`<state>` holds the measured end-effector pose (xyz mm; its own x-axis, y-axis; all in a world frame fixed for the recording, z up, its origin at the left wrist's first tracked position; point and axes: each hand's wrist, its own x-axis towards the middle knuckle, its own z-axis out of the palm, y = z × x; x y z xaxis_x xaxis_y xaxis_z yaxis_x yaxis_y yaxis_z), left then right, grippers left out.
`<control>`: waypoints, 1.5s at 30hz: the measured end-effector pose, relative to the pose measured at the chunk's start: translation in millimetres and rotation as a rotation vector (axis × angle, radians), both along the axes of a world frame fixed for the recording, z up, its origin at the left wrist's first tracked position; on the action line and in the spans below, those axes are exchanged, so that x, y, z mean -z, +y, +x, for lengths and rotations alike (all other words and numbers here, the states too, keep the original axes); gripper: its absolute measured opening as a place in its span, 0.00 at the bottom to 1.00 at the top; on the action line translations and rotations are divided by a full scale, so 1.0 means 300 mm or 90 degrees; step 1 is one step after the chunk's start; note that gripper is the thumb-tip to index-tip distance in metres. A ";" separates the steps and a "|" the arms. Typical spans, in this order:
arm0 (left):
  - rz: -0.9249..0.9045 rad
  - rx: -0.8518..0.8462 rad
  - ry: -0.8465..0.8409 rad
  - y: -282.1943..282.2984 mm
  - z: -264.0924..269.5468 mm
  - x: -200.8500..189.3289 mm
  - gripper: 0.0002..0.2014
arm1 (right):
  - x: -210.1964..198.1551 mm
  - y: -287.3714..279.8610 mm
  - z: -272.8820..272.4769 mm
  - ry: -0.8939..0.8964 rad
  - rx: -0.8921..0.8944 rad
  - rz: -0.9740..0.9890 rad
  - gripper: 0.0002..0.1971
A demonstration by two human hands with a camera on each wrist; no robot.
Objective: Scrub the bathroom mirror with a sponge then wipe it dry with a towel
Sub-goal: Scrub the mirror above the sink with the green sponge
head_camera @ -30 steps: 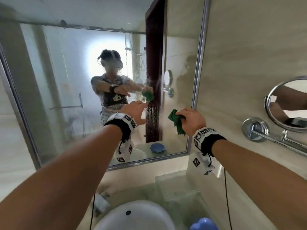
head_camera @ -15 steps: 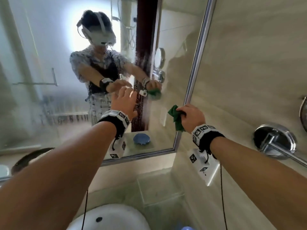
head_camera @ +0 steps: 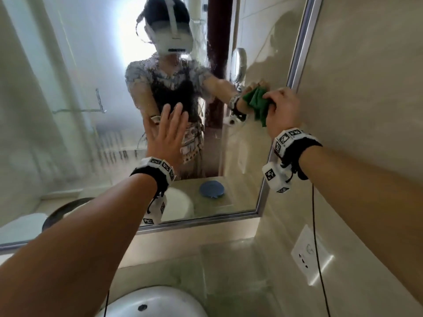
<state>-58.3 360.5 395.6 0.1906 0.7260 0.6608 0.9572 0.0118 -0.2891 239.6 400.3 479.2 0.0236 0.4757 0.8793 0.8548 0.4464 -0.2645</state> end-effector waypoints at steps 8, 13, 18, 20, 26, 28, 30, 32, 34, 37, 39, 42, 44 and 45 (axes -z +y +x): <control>0.002 -0.069 0.032 0.035 0.025 0.017 0.70 | 0.264 0.113 -0.006 -0.060 0.062 0.001 0.17; 0.002 -0.083 0.034 0.038 0.030 0.021 0.71 | 0.501 0.064 -0.041 -0.064 0.091 -0.081 0.19; -0.010 -0.083 0.017 0.033 0.037 0.021 0.74 | 0.543 0.032 -0.043 -0.049 0.038 -0.159 0.18; -0.017 -0.083 0.013 0.032 0.041 0.022 0.76 | 0.472 0.024 -0.054 -0.026 0.005 -0.131 0.17; -0.019 -0.092 0.008 0.030 0.052 0.027 0.73 | 0.165 0.065 -0.150 0.079 -0.041 -0.013 0.18; -0.006 -0.101 0.018 0.029 0.054 0.028 0.69 | 0.142 0.059 -0.191 0.082 -0.019 -0.006 0.19; -0.007 -0.092 0.015 0.027 0.055 0.027 0.69 | 0.176 0.039 -0.212 0.025 -0.023 0.005 0.19; -0.014 -0.086 0.012 0.027 0.053 0.027 0.71 | 0.263 0.034 -0.210 -0.112 -0.051 0.023 0.17; -0.012 -0.083 0.010 0.026 0.053 0.029 0.72 | 0.381 0.047 -0.181 -0.290 -0.083 0.008 0.15; -0.014 -0.090 0.014 0.022 0.055 0.031 0.73 | 0.536 0.058 -0.122 -0.431 -0.108 -0.076 0.19; -0.019 -0.093 0.018 0.021 0.055 0.030 0.74 | 0.573 0.054 -0.091 -0.434 -0.102 -0.106 0.18; -0.019 -0.099 0.025 0.018 0.051 0.030 0.76 | 0.549 0.059 -0.062 -0.368 -0.115 -0.121 0.14; -0.022 -0.104 0.028 0.021 0.049 0.032 0.76 | 0.492 0.059 -0.053 -0.271 -0.107 -0.119 0.14; -0.025 -0.107 0.029 0.022 0.049 0.034 0.76 | 0.451 0.058 -0.053 -0.213 -0.099 -0.108 0.14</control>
<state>-43.5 367.0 385.6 0.0944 0.7748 0.6252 0.9285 0.1580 -0.3361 223.6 417.7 343.9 -0.3333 0.5908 0.7347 0.8323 0.5505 -0.0651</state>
